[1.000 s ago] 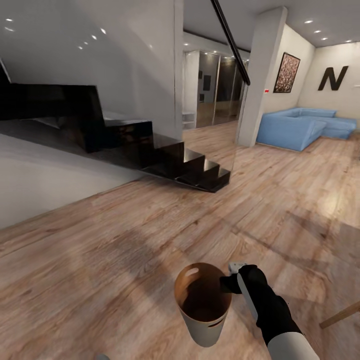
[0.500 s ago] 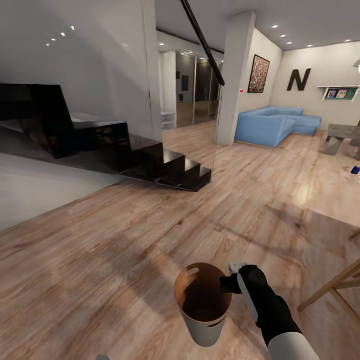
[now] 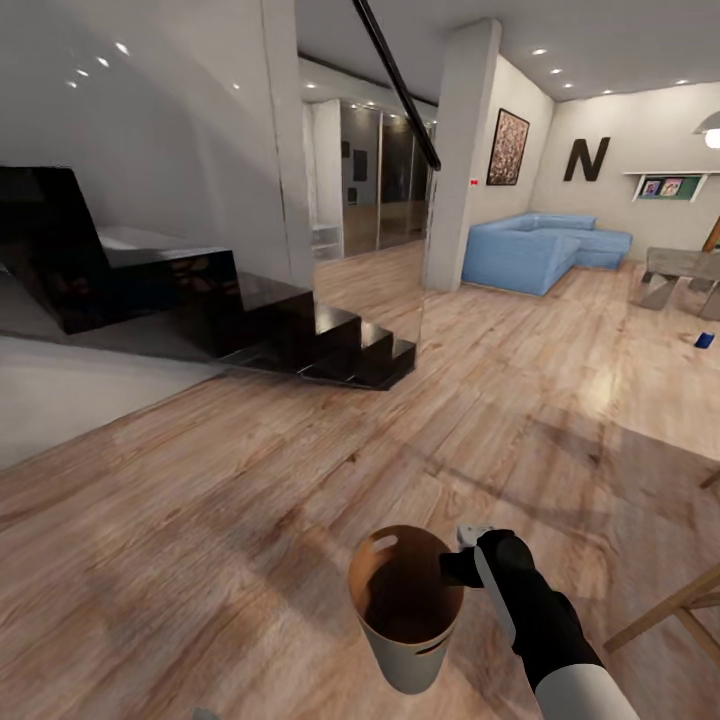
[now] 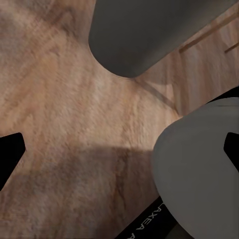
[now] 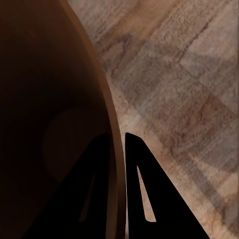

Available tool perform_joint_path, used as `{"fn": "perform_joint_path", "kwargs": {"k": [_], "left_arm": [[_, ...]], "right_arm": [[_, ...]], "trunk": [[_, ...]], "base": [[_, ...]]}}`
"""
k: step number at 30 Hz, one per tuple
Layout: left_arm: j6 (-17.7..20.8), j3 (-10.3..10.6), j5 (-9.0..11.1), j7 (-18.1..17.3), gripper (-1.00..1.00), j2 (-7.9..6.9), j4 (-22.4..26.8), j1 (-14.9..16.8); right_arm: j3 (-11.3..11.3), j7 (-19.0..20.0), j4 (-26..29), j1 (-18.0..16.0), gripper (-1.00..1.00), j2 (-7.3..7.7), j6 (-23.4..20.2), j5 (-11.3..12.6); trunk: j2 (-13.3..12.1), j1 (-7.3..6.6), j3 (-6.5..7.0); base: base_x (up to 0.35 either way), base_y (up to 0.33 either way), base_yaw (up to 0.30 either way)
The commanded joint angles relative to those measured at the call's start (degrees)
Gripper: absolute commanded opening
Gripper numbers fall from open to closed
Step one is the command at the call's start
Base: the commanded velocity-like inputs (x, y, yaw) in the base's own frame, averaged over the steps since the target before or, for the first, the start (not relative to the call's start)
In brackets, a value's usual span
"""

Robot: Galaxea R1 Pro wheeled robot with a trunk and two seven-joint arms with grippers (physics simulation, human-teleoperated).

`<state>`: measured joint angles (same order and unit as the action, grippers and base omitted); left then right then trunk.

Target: Put the three can of soda from the living room inside the tash can in the kitchen.

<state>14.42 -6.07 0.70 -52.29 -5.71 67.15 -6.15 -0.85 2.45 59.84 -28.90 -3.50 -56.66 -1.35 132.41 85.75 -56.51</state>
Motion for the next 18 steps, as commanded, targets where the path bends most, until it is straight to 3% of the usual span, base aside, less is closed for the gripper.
{"fn": "perform_joint_path", "kwargs": {"k": [1,6,18], "left_arm": [[0.0,0.0,0.0,0.0,1.00,0.00,0.0,0.0],[0.0,0.0,0.0,0.0,1.00,0.00,0.0,0.0],[0.0,0.0,0.0,0.0,1.00,0.00,0.0,0.0]], "right_arm": [[0.0,0.3,0.0,0.0,-1.00,-0.01,0.0,1.1],[0.0,0.3,0.0,0.0,-1.00,-0.01,0.0,1.1],[0.0,0.3,0.0,0.0,-1.00,-0.01,0.0,1.1]], "trunk": [[0.0,0.00,0.01],[0.0,0.00,0.03],[0.0,0.00,0.27]], "base": [[0.343,0.000,-0.009],[0.255,0.000,-0.132],[0.023,0.000,-0.247]]}}
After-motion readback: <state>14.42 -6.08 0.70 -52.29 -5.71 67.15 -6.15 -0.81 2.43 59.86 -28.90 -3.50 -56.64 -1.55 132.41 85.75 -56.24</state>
